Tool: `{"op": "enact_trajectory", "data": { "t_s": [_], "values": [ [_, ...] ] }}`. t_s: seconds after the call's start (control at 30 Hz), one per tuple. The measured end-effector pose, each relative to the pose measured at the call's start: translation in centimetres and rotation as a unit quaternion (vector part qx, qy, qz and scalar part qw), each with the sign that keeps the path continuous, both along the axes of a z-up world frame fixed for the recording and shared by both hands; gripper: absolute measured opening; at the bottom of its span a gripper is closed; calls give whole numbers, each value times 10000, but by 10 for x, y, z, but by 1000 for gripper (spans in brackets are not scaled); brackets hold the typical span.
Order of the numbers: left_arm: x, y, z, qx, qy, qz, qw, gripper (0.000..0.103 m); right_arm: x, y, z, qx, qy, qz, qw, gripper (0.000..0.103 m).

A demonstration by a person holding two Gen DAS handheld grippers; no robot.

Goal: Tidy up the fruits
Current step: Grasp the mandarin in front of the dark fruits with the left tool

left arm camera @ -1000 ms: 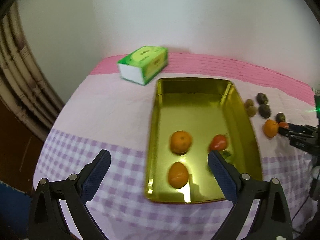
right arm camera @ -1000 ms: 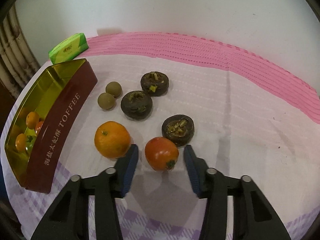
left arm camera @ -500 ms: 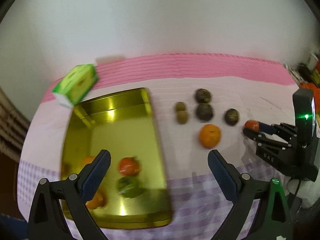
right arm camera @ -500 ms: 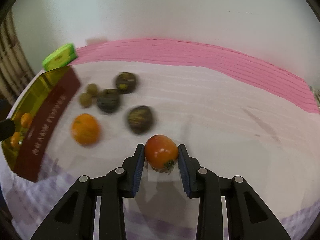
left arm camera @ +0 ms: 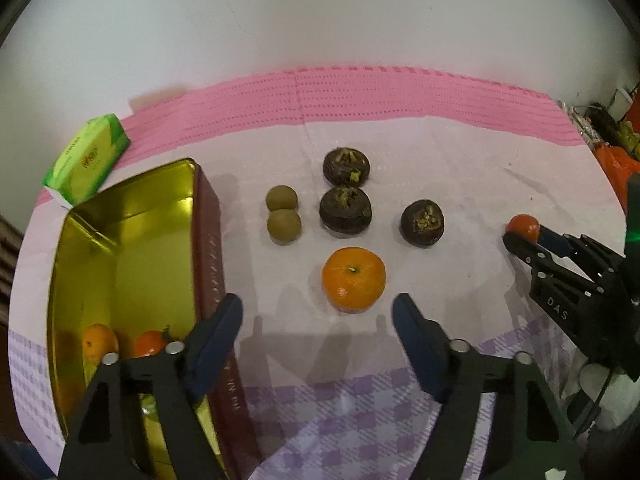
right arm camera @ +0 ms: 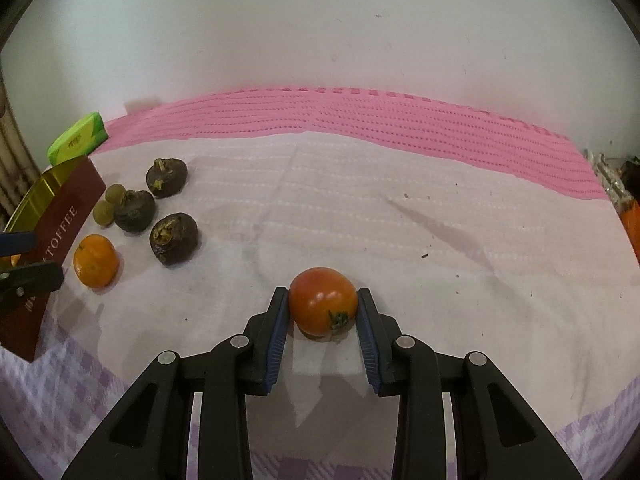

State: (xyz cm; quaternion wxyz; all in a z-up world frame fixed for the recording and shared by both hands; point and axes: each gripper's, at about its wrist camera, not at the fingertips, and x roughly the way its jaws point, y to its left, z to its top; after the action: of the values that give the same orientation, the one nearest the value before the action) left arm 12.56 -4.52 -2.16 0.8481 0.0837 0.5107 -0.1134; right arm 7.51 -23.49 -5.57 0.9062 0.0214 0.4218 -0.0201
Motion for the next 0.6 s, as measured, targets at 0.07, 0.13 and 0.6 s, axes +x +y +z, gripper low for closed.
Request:
{"op": "enact_trajectory", "data": {
  "t_s": [0.07, 0.13, 0.6],
  "values": [
    [2, -4, -3, 14, 10, -33, 10000, 69, -3, -2, 0, -1, -53, 3, 10000, 34],
    [5, -6, -6, -14, 68, -59, 10000, 69, -5, -3, -1, -21, -74, 3, 10000, 34],
    [27, -18, -28, -89, 453, -54, 9989, 49, -7, -3, 0, 16, -81, -1, 10000, 35]
  ]
}}
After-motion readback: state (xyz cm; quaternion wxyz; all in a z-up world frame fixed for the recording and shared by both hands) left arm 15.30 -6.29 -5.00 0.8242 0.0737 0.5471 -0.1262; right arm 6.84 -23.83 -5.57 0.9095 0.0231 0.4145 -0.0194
